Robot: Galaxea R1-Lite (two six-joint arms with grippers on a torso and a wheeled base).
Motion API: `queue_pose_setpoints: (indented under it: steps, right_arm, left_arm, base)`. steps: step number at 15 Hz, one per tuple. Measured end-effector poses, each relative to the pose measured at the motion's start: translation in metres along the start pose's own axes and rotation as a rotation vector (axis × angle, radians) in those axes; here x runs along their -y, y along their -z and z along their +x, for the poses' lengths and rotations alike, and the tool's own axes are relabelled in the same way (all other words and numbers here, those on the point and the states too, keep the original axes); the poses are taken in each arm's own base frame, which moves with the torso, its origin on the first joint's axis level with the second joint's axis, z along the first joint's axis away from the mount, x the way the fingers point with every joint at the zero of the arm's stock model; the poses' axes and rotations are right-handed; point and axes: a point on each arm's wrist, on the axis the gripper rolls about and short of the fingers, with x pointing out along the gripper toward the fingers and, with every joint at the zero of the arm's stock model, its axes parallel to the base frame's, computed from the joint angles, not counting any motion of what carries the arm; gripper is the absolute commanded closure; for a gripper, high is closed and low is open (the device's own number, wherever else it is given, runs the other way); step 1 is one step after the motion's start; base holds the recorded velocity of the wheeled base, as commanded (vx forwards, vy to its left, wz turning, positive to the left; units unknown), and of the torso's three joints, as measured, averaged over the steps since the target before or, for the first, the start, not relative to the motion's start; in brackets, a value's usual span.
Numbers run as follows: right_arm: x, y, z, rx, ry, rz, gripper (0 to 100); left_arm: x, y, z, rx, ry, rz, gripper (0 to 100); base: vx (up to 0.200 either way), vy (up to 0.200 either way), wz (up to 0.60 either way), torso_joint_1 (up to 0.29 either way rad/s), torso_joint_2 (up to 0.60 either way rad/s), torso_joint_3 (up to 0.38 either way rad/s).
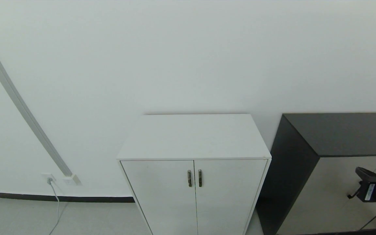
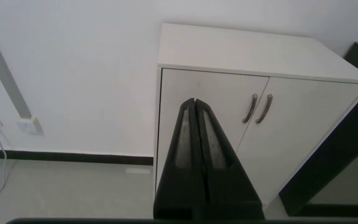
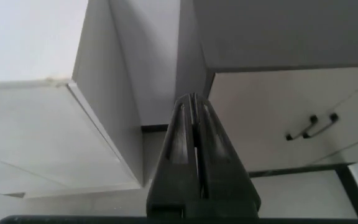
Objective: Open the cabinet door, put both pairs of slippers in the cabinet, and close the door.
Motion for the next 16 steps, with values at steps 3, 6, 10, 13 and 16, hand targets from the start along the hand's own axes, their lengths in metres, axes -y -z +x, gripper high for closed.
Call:
queue_pose_setpoints:
  steps: [3,6,10,13,16]
  right_arm:
    - [0.003,0.005,-0.029,-0.064,-0.01,-0.005,100]
    - [0.006,0.013,-0.064,-0.131,-0.049,-0.008,100]
    - [0.007,0.039,-0.12,-0.248,-0.16,-0.002,100]
    - [0.007,0.054,-0.148,-0.252,-0.225,0.001,100]
    - [0.007,0.065,-0.158,-0.204,-0.246,-0.012,100]
  left_arm:
    - [0.0,0.0,0.0,0.0,-0.002,-0.002,100]
    - [0.0,0.0,0.0,0.0,-0.003,-0.003,100]
    - [0.0,0.0,0.0,0.0,-0.003,-0.003,100]
    - [0.0,0.0,0.0,0.0,-0.003,-0.003,100]
    - [0.0,0.0,0.0,0.001,-0.002,-0.003,100]
  base:
    - [0.0,0.0,0.0,0.0,0.0,0.0]
    - [0.0,0.0,0.0,0.0,0.0,0.0]
    - [0.0,0.0,0.0,0.0,0.0,0.0]
    - [0.0,0.0,0.0,0.0,0.0,0.0]
    - [0.0,0.0,0.0,0.0,0.0,0.0]
